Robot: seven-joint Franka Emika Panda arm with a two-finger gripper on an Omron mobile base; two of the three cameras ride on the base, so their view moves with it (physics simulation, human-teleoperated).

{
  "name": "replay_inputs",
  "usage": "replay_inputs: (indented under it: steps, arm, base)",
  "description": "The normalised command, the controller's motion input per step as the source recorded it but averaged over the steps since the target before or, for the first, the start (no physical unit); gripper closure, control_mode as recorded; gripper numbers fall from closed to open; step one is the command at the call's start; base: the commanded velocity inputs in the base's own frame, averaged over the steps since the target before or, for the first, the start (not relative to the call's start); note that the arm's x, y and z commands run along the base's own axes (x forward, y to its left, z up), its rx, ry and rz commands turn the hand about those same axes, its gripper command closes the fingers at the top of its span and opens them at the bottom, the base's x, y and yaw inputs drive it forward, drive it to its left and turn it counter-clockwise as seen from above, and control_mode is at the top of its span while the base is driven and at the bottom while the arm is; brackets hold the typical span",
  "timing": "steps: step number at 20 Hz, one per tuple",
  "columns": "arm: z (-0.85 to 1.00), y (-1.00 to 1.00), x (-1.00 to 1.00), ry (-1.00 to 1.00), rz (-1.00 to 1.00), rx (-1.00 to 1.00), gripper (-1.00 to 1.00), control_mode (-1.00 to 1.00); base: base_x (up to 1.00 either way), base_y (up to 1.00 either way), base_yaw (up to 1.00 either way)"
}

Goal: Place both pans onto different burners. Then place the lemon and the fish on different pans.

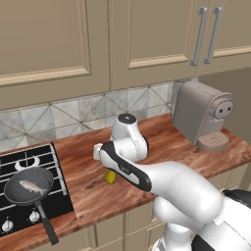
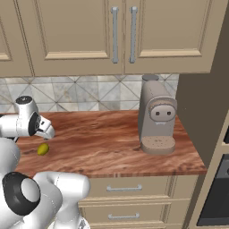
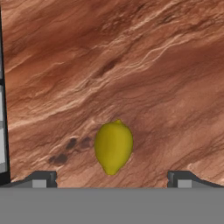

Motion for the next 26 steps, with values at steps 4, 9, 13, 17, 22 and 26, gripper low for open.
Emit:
replay_inputs:
  steps: [4,9,13,17,22,26]
  arm:
    - [-0.26,-0.01,0.00,0.00,0.00,0.00,-1.00,-1.00]
    - [-0.22,0.00,0.00,0.00,0.00,0.00,-1.00,-1.00]
    - [-0.21,0.00,0.00,0.00,0.00,0.00,-1.00,-1.00]
    - [-0.23,0.00,0.01,0.00,0.00,0.00,-1.00,-1.00]
    - [-0.23,0.00,0.08,0.00,0.00,0.00,-1.00,-1.00]
    - [-0.23,0.03,0.17,0.00,0.00,0.00,-1.00,-1.00]
  base:
    - [0.00,0.00,0.00]
    - [0.00,0.00,0.00]
    - [0.00,0.00,0.00]
    - [0.00,0.00,0.00]
    - [0.00,0.00,0.00]
    - [0.00,0.00,0.00]
